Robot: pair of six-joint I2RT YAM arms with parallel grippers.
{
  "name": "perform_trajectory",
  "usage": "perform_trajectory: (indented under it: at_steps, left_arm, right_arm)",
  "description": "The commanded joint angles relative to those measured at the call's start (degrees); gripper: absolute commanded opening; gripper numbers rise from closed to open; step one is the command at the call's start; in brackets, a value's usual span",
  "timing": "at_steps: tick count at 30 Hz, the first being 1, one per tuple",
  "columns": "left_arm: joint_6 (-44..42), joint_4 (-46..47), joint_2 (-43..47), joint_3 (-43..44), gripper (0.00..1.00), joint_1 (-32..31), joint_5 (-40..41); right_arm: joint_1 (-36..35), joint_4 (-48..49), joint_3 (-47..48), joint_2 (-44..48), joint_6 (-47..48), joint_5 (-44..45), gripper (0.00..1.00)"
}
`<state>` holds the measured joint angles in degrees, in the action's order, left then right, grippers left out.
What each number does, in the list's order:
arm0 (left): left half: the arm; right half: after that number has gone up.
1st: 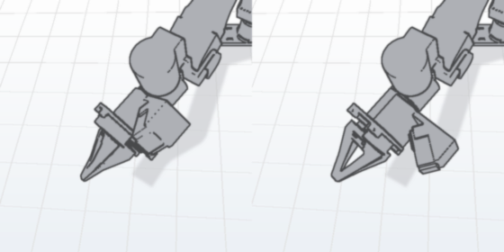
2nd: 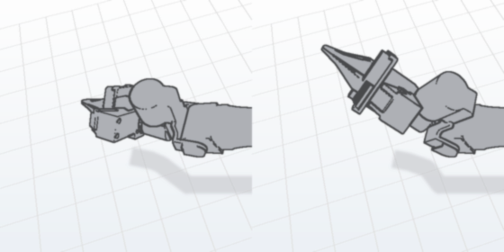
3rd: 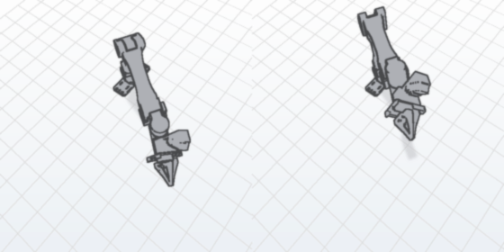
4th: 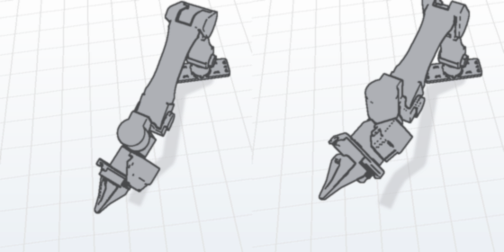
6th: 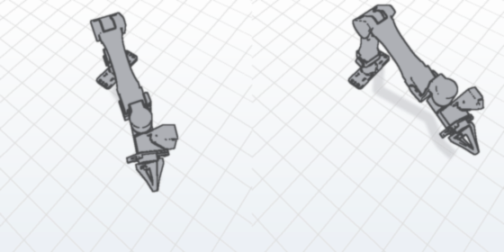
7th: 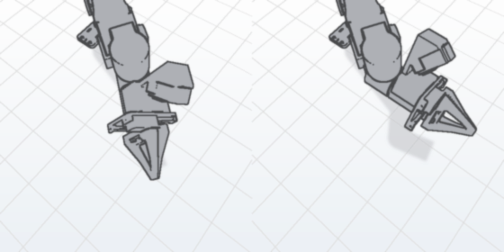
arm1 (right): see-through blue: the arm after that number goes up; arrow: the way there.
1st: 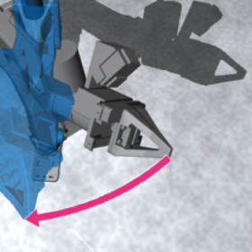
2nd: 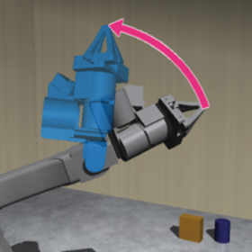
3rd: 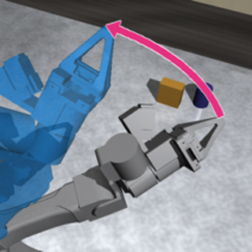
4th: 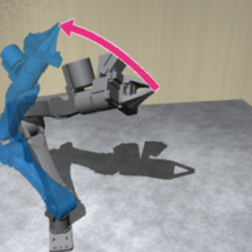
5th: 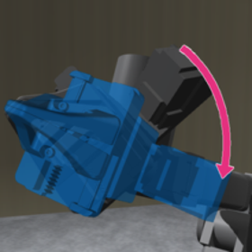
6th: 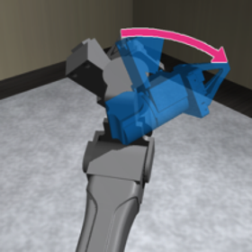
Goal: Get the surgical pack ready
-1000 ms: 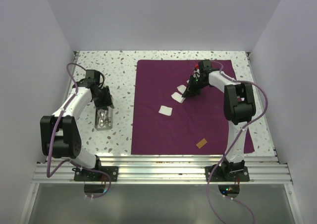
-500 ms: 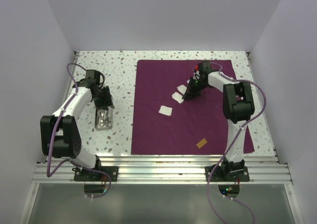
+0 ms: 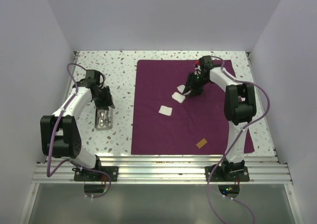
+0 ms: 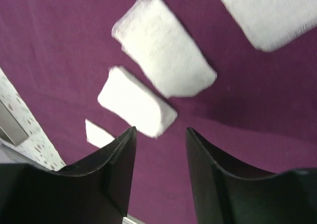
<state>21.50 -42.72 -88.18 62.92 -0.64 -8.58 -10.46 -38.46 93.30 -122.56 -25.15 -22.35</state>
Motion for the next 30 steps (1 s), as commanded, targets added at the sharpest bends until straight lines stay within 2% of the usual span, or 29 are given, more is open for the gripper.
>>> perform_trajectory:
  at_steps: [1,6,9,13,15,20,30]
  left_arm:
    - [0.48,1.41,0.82,1.69,0.39,0.56,-1.26]
    - [0.39,1.67,2.40,0.46,0.39,0.56,-1.62]
    - [0.21,1.59,3.37,-0.60,0.39,0.47,-1.70]
    - [-0.14,1.41,3.98,-1.13,0.39,0.29,-2.14]
    - [-0.23,1.24,4.33,-1.30,0.39,0.29,-2.41]
    - [-1.02,0.71,5.04,-1.57,0.39,0.12,-2.41]
    - [-1.11,1.85,4.69,-2.18,0.39,0.12,-3.46]
  right_arm:
    - [-0.44,-6.80,1.28,6.98,3.52,4.15,0.49]
    - [-3.86,-6.81,-6.36,13.92,4.58,5.21,0.49]
    - [-7.28,-2.00,-10.76,15.69,4.14,1.00,0.45]
    - [-12.47,-0.22,-9.27,11.48,4.76,-2.52,0.45]
    - [-13.01,2.58,-9.45,9.37,3.35,-2.18,0.45]
    - [-13.71,1.20,-6.11,5.06,3.96,-0.86,0.47]
    - [-14.76,1.19,-5.32,3.12,4.23,0.90,0.47]
